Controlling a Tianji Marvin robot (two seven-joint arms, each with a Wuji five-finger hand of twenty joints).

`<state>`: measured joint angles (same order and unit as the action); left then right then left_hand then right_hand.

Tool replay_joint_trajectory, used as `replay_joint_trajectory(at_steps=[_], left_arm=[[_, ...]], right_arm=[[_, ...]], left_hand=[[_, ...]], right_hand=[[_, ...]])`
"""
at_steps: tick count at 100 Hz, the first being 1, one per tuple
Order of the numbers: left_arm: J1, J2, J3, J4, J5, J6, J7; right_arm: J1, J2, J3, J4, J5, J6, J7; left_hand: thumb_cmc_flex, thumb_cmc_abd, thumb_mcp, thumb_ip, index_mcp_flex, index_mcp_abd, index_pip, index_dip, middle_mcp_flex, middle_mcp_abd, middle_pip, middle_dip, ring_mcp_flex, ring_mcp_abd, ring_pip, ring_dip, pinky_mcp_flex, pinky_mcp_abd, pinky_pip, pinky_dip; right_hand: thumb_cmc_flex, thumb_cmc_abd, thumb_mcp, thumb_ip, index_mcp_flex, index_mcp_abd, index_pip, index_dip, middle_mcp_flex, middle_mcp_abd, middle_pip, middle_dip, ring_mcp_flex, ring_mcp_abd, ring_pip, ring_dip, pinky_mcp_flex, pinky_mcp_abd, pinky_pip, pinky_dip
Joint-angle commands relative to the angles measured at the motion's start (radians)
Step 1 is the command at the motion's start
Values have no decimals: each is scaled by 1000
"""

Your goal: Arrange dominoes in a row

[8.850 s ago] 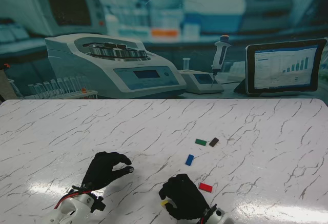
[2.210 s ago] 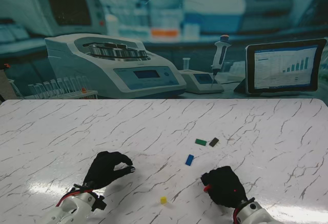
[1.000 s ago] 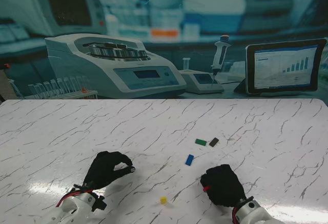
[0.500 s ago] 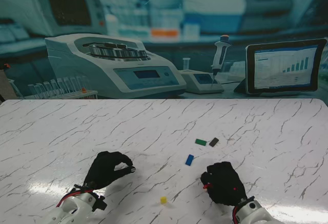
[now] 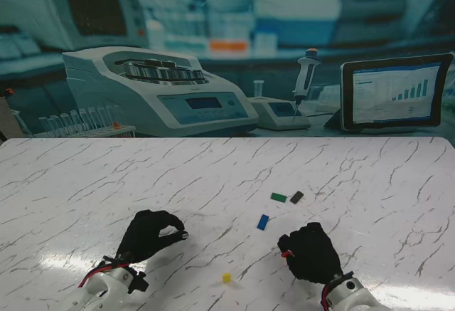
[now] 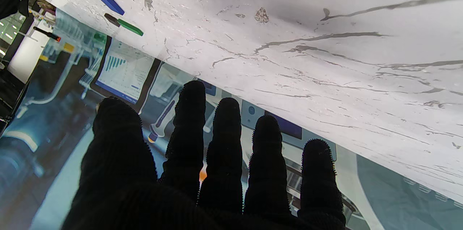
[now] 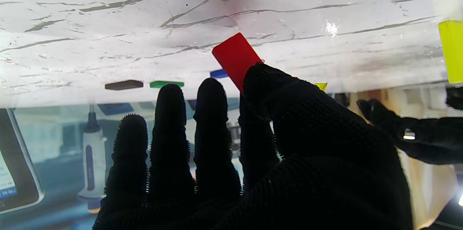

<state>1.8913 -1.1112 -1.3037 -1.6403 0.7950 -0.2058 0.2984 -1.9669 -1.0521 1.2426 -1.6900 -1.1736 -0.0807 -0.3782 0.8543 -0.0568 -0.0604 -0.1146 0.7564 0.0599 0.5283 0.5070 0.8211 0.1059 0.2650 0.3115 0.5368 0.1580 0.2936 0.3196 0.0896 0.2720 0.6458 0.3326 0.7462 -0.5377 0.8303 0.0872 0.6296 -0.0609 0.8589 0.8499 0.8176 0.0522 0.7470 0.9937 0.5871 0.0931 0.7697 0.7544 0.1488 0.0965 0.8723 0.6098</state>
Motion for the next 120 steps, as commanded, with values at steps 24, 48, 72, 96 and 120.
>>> replay_joint_trajectory(at_steps=[24,48,72,96,120], left_arm=[[5,-4,3,1,-3,-19,-7],[5,-5,3,0,-5,-18,-5],[6,-5,3,0,-2,-19,-2],[8,-5,0,-1,3,-24,0],[14,-4,-7,-6,4,-27,-5]], right_arm=[[0,-14,-15,11,21,4,-25],[4,-17,-25,17,35,0,-38],[14,-16,-38,11,30,8,-41],[32,-14,-74,-18,22,25,-20],[66,-14,-140,-30,23,42,-14]], left_hand=[[-8,8,0,19,18,-25,17,14,17,-20,16,20,12,-27,8,9,1,11,6,7],[-7,9,0,19,19,-25,20,14,19,-19,19,20,13,-26,9,10,2,12,7,7],[-8,8,0,19,17,-28,21,13,17,-23,17,18,10,-24,7,9,-2,13,6,7],[-8,3,0,19,13,-32,15,10,15,-26,12,17,6,-23,4,7,-4,14,3,6],[-8,-6,0,20,15,-36,13,9,16,-29,9,16,5,-23,0,5,-6,17,0,4]], right_hand=[[13,44,3,50,-31,70,25,63,152,-60,-64,-203,131,-39,-45,-45,6,99,52,-4],[9,67,12,68,-58,127,42,104,188,-86,-63,-316,179,-49,-56,-69,15,85,73,-12],[4,69,11,72,-66,125,40,108,170,-88,-41,-320,160,-56,-54,-68,8,83,73,-16],[4,67,10,73,-67,125,40,106,167,-89,-33,-326,157,-58,-51,-67,8,81,73,-17],[6,64,9,72,-67,127,40,103,165,-87,-32,-331,156,-57,-51,-67,8,81,74,-17]])
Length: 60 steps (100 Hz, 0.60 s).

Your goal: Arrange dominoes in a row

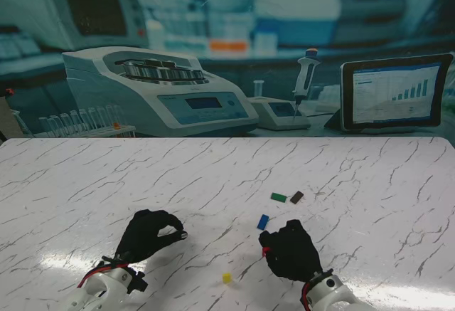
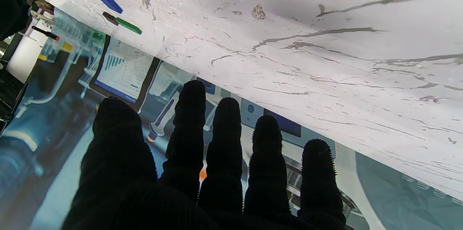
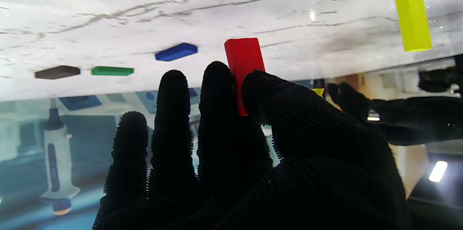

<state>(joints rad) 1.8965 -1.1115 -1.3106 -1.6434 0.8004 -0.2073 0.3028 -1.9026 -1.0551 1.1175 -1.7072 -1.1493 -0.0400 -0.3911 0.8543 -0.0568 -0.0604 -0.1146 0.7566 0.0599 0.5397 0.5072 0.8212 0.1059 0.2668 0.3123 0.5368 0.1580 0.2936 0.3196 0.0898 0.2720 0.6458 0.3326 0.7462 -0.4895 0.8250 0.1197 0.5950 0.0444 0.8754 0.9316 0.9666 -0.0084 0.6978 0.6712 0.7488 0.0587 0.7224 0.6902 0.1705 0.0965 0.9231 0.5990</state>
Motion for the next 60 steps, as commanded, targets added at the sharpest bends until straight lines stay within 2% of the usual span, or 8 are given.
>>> replay_joint_trajectory(at_steps=[1,60], left_arm=[[9,-4,0,-3,-2,-25,-9],[14,-4,-6,-6,-2,-24,-9]], right_arm=[[4,-11,-18,-12,0,1,-2],[92,-14,-167,24,42,22,-1]], left_hand=[[-8,-6,0,20,15,-36,2,8,16,-29,7,15,5,-23,0,5,-6,17,0,4],[-6,-9,2,20,14,-36,4,9,14,-31,6,16,5,-23,-1,5,-6,17,-2,3]], right_hand=[[7,16,14,39,-33,22,24,21,16,-26,18,-9,-6,-22,-3,-3,-13,81,23,-7],[19,16,5,25,-37,24,22,5,10,-21,12,-22,-19,-22,-13,-9,-19,93,11,-12]])
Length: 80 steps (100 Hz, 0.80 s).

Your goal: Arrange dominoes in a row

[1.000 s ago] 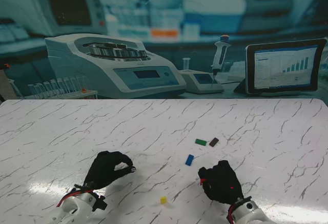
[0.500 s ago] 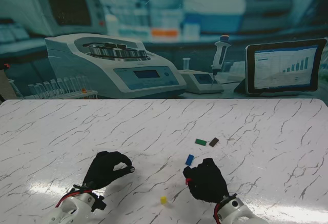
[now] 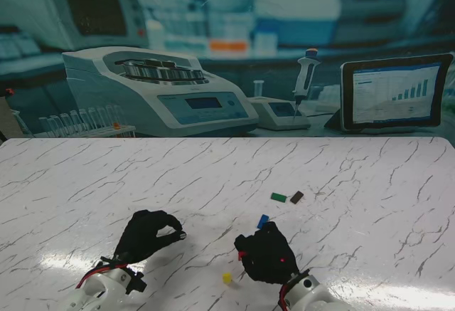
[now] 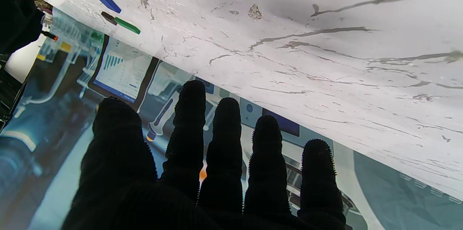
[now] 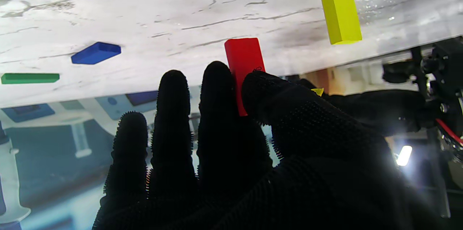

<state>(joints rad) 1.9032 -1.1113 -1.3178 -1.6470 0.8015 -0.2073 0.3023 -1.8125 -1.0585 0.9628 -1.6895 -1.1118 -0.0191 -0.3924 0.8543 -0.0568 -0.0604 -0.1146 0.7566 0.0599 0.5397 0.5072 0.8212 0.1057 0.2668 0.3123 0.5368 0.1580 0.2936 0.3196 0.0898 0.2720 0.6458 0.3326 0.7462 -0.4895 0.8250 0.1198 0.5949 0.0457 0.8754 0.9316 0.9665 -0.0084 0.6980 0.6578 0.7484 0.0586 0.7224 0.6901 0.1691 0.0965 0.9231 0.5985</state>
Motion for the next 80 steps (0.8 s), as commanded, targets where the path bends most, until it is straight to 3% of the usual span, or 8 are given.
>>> replay_joint_trajectory(at_steps=[1,80], left_arm=[[8,-4,1,-3,-3,-24,-8],[24,-7,-13,-13,-7,-11,-1]], right_arm=[[4,-11,-14,8,6,1,1],[106,-30,-133,92,81,44,-12]], left_hand=[[-6,-8,2,20,14,-36,4,9,15,-30,6,16,5,-23,0,5,-6,17,-2,3],[-2,-10,2,20,16,-36,5,10,18,-31,5,16,7,-24,-1,5,-5,18,-3,3]], right_hand=[[19,16,4,24,-38,23,22,5,10,-21,12,-9,-18,-22,-13,-10,-18,93,11,-12],[43,27,-23,-8,-51,20,17,-7,-6,-18,-10,-8,-41,-27,-31,-18,-22,92,-4,-15]])
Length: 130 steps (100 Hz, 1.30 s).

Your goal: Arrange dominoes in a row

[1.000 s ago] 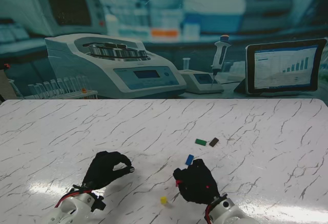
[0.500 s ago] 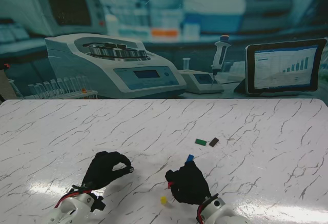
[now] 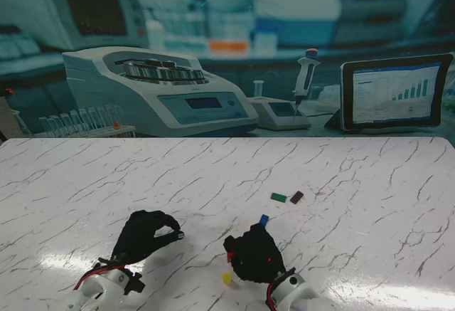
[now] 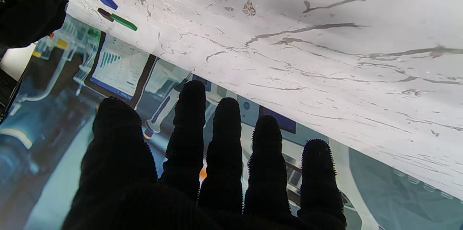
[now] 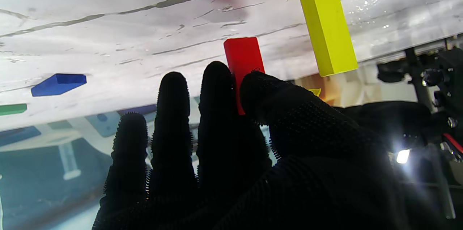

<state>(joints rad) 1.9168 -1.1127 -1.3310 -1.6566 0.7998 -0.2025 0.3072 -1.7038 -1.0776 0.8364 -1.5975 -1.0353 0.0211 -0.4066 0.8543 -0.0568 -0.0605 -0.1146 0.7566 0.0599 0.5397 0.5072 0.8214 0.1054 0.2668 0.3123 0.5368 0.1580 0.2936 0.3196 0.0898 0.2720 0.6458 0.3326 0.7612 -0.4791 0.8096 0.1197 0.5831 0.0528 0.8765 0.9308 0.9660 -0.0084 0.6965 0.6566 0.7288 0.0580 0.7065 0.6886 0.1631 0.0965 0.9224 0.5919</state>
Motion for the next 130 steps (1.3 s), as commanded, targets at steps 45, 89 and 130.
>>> replay_joint_trajectory(at_steps=[45,89,130], left_arm=[[12,-6,0,-6,-7,-12,-6],[8,-6,3,-3,-10,-12,-8],[5,-6,3,1,-11,-12,-8]], right_arm=[[3,-10,-6,11,27,-1,38],[0,-11,0,16,37,-16,33],[-23,-5,38,-8,35,-56,65]], left_hand=[[-3,-8,1,20,15,-35,7,10,17,-30,6,16,8,-27,0,6,-5,15,-2,3],[6,-2,3,19,18,-40,7,9,20,-30,7,16,8,-26,2,6,-3,13,-1,3],[5,-1,0,19,17,-38,7,7,19,-30,6,16,8,-27,2,5,-4,14,-2,3]], right_hand=[[34,15,-14,-18,-39,7,9,-18,-6,-14,-22,-7,-29,-22,-22,-19,-16,94,-7,-8],[14,13,-31,-25,-58,12,-13,-39,-37,6,-51,-6,-64,-10,-36,-21,-21,98,-15,-8],[-44,9,-51,-7,-99,32,-66,-103,-108,52,-129,-14,-122,22,-75,-28,-34,124,-53,-10]])
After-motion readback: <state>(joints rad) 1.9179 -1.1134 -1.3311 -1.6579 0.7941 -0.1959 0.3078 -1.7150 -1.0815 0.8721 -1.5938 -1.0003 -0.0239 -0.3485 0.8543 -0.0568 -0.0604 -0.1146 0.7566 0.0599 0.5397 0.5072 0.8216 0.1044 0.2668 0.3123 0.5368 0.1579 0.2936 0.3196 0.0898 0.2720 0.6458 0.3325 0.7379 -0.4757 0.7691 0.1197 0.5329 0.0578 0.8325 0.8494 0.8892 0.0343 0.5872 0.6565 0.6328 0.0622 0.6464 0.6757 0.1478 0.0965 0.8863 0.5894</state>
